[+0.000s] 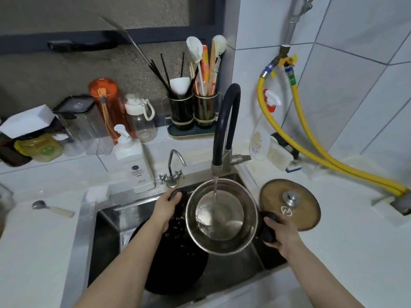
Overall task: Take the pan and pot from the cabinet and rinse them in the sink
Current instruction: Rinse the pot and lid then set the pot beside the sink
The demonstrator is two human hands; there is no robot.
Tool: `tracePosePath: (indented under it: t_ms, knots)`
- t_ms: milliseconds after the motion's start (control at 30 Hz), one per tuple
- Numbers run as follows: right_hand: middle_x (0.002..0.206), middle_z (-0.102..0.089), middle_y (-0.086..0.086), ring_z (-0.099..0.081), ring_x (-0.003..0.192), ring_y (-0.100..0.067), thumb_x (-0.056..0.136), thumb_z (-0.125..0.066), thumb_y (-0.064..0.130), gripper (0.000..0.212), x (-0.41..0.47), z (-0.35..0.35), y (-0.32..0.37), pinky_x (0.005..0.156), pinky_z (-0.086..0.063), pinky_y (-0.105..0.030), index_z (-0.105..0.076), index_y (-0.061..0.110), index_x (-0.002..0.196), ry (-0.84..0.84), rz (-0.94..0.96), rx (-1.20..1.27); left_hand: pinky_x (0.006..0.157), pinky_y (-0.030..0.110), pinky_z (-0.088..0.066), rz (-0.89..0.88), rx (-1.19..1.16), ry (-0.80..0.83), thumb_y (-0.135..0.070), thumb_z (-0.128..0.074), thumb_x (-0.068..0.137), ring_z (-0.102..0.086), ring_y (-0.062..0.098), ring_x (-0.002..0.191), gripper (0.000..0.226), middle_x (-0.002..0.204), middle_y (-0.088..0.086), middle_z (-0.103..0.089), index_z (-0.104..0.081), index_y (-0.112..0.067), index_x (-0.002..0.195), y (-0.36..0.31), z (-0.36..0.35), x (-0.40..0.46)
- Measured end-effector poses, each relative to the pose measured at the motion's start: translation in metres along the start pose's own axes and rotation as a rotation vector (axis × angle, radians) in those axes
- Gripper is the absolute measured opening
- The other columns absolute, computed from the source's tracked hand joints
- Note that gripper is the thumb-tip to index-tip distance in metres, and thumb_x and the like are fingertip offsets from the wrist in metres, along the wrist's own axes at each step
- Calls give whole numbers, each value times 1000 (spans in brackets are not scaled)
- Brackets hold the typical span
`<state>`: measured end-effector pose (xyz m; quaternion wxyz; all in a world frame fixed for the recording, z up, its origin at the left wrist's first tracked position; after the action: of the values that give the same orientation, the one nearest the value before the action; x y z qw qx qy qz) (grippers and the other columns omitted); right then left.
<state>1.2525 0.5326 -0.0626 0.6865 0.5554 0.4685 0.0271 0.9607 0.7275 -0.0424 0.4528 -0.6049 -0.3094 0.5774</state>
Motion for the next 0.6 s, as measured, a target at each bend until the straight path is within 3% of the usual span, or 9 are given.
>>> tracePosePath:
  t_ms: [67,133,233,300,400,500,600]
  knots:
    - [103,-60,-11,-57,84,-26,90,-57,7,21,2,-9,19,62,-51,-35,-57,15,109,20,66,-84,75,35,-51,97,-51,-29,-26,-47,98,-65,24,77,19,88,6,-70,-64,-19,105,22,13,-3]
    - [98,-63,-13,-59,78,-25,89,-61,9,20,4,-11,36,49,-52,-27,-58,10,108,4,109,-128,64,30,-52,135,-136,-10,-21,-39,101,-62,20,59,24,77,8,-68,-61,-14,110,33,12,-7]
    - [78,-61,-14,-58,65,-25,85,-65,6,14,4,4,44,37,-50,-23,-59,3,97,-84,113,-54,51,28,-57,151,-195,10,-13,-45,99,-64,20,50,24,96,20,-67,-55,-12,121,38,5,-11]
    - [83,-61,-16,-57,67,-27,84,-65,4,17,6,15,31,41,-51,-28,-56,3,100,-113,53,23,47,29,-57,170,-240,-15,-13,-55,94,-64,23,49,23,93,23,-70,-60,-2,114,39,4,-13]
    - [98,-62,-20,-59,80,-32,85,-62,3,25,11,19,-10,45,-52,-30,-56,2,109,-90,-89,38,37,28,-53,219,-317,-76,-14,-66,87,-60,23,36,21,61,18,-69,-64,7,86,38,10,-16]
    - [78,-68,-21,-63,69,-34,88,-55,-1,27,6,0,-55,40,-55,-35,-56,-8,113,20,-274,49,32,25,-48,222,-335,-173,-15,-72,82,-57,20,31,20,68,19,-65,-60,0,74,29,31,-18]
    - [63,-68,-21,-66,61,-34,88,-53,-6,21,0,-24,-68,37,-54,-36,-56,-5,109,108,-345,52,33,22,-49,182,-345,-187,-17,-74,80,-59,16,34,18,65,14,-68,-63,-2,81,15,48,-16]
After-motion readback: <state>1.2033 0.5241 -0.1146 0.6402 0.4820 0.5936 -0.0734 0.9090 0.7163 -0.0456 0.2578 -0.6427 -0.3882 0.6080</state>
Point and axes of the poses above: each hand's wrist, its own x-axis towards the middle knuckle, its own z-axis out of the back of the hand, y = z × x, the point moved 10 cm from there along x, towards the middle knuckle
